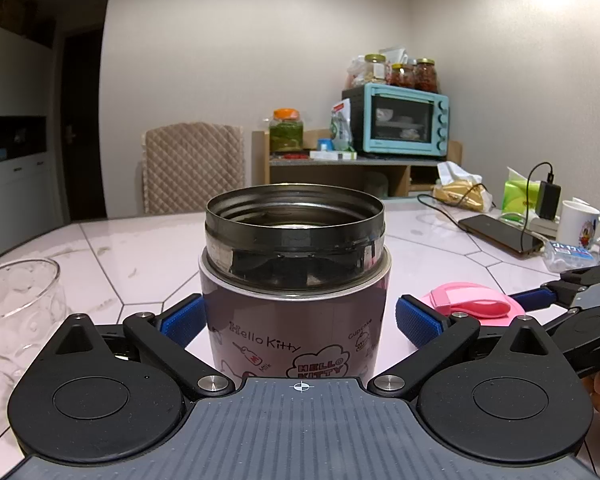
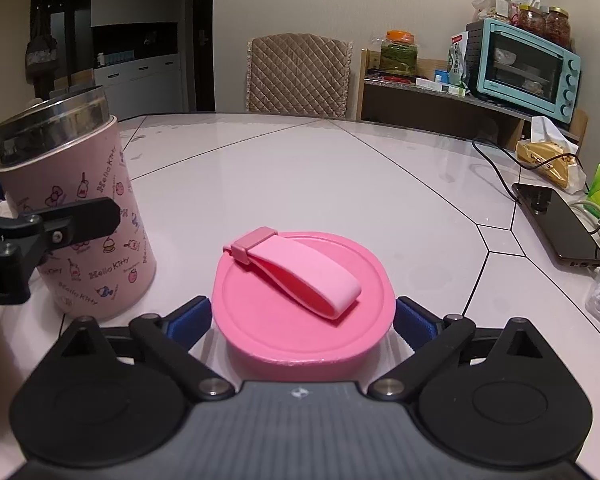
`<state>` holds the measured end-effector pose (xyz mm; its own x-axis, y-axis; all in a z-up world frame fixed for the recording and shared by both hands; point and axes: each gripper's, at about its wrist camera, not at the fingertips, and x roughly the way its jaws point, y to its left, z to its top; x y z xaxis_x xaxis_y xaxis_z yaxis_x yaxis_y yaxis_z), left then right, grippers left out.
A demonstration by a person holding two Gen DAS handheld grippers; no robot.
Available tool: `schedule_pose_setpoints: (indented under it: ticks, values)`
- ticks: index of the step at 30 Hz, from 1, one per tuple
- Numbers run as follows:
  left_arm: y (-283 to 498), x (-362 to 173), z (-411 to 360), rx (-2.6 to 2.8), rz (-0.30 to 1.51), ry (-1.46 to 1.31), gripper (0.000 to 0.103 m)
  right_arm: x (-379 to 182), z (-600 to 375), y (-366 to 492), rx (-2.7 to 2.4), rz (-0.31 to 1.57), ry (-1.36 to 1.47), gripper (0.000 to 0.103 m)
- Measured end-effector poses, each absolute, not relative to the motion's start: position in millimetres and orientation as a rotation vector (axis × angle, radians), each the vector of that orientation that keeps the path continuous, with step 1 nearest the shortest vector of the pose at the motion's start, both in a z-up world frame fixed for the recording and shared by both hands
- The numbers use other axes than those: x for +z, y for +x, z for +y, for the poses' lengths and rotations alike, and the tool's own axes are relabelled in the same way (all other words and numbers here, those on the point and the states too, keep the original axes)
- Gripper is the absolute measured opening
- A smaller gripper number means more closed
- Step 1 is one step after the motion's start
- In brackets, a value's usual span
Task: Unscrew bottle cap and pour
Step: 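Open the right gripper to release the cap while the left gripper sets the bottle down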
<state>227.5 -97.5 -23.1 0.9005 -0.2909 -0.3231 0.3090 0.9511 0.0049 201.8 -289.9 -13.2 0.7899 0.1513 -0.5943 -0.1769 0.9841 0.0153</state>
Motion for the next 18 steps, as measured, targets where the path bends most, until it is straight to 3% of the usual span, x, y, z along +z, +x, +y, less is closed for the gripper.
schedule_pose_setpoints:
  ticks: [18]
  values:
    - [224, -27, -105, -0.283, 0.343, 0.09, 0.103, -9, -297, 186, 0.171, 0.597, -0.031, 0.103]
